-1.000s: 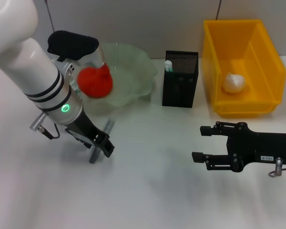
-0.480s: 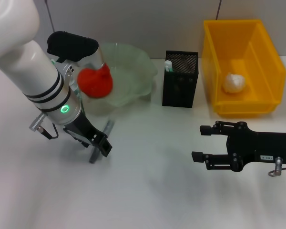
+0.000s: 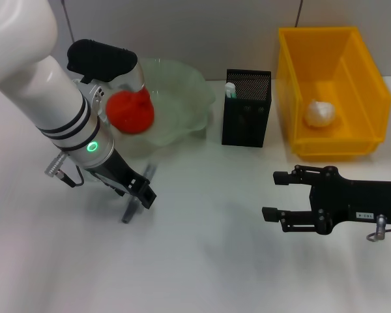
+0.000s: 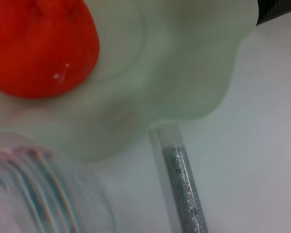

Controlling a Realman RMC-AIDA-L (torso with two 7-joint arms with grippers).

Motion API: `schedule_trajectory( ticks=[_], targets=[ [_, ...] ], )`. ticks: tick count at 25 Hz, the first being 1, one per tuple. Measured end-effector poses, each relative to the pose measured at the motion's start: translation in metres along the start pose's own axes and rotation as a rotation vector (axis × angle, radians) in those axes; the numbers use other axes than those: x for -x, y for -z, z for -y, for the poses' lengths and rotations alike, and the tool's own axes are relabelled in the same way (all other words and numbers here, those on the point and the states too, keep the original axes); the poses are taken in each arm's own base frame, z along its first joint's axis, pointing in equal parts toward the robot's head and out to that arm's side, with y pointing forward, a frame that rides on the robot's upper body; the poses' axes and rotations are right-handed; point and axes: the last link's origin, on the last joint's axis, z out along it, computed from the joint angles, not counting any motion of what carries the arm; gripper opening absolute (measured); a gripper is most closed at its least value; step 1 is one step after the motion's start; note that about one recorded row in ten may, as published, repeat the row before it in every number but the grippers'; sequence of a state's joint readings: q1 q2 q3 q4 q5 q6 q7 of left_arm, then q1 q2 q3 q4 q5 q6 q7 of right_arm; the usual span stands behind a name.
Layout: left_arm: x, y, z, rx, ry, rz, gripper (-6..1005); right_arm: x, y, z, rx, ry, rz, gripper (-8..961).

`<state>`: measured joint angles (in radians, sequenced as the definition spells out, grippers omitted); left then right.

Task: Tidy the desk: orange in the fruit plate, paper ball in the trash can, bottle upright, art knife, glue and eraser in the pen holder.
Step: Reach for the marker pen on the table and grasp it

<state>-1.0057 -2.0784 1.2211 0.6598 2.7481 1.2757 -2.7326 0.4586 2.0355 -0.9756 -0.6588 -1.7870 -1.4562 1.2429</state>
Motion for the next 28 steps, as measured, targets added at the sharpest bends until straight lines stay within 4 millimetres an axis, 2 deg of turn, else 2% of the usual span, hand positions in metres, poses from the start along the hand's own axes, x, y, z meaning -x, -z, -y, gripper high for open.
schedule_trajectory(
  ticks=[8,13,28],
  targets=[
    [-0.0003,-0.0022,-0.0012,-0.006,-0.014,0.002,575,0.001,-0.0003,0.0005,0.0,0.003,0.0,776],
    [-0.001,-0.0027,-0.0014,-0.013,-0.023,0.001,390,0.0019,-0.0008,0.0009,0.001,0.005,0.001,776],
    [0.0,-0.0044,-0.0017,-0.01,-0.021,0.006,365,0.0027,-0.0012,0.0012,0.001,0.006,0.002,775]
  ],
)
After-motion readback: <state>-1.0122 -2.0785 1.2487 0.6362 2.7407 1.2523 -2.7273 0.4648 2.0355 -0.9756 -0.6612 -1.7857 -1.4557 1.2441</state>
